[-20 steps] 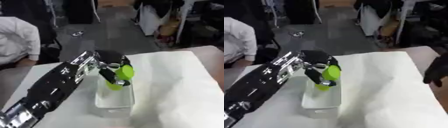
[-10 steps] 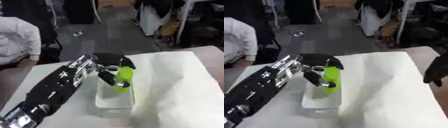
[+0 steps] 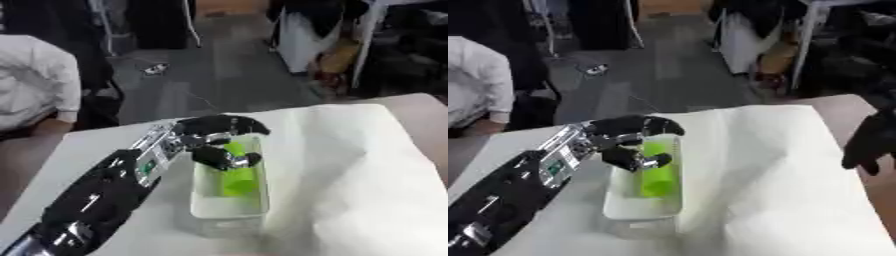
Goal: Pick up objects on the table and place them in the box.
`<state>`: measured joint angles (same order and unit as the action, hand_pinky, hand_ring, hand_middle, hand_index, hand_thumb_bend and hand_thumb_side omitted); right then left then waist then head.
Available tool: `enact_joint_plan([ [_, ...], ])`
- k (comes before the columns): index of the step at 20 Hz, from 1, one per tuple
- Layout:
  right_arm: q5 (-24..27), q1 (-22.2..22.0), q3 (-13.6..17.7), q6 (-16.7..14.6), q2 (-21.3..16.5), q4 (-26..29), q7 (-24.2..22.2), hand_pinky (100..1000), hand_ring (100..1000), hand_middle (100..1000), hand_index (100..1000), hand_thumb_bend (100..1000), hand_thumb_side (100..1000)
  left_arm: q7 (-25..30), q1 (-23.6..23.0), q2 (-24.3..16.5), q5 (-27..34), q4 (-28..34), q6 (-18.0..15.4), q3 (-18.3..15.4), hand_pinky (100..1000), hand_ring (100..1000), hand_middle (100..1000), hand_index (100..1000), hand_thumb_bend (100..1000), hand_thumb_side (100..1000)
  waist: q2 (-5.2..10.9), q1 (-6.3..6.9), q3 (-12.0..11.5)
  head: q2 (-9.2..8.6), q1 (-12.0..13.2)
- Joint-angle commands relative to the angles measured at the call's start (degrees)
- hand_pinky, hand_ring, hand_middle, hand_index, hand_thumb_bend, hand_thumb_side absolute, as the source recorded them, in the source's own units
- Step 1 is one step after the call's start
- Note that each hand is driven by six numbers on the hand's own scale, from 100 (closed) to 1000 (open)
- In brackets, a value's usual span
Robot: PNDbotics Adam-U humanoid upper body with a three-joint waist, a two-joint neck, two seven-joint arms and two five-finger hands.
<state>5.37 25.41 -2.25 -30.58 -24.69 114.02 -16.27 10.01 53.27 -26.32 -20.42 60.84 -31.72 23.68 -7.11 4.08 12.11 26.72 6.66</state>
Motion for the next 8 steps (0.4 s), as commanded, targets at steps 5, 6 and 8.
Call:
enact_joint_plan([
  [5, -0.47, 0.17, 2.22, 0.11, -1.05, 0.57, 4.59, 105, 366, 466, 578, 100, 783, -32.11, -13.7, -2.4, 39.67, 34.36, -3.13, -7.9, 502, 511, 589, 705, 188, 805, 0.28, -0.54, -1.31, -0.01, -7.36],
  [6, -0.83, -0.14, 2.33, 0.12, -1.23, 0.57, 5.17, 104, 365, 465, 577, 100, 783, -35.2, -14.77, -2.47, 41.85, 40.63, -5.02, -9.86, 469, 421, 500, 589, 320, 658, 0.36, -0.69, -1.76, 0.79, -7.81],
  [8, -1.55, -0.79, 2.38, 0.05, -1.54, 0.57, 5.9, 102, 365, 466, 577, 100, 785, -39.2, -15.72, -2.53, 42.28, 50.06, -8.42, -13.16, 432, 369, 460, 518, 408, 585, 0.61, -0.93, -2.56, 2.33, -7.72],
])
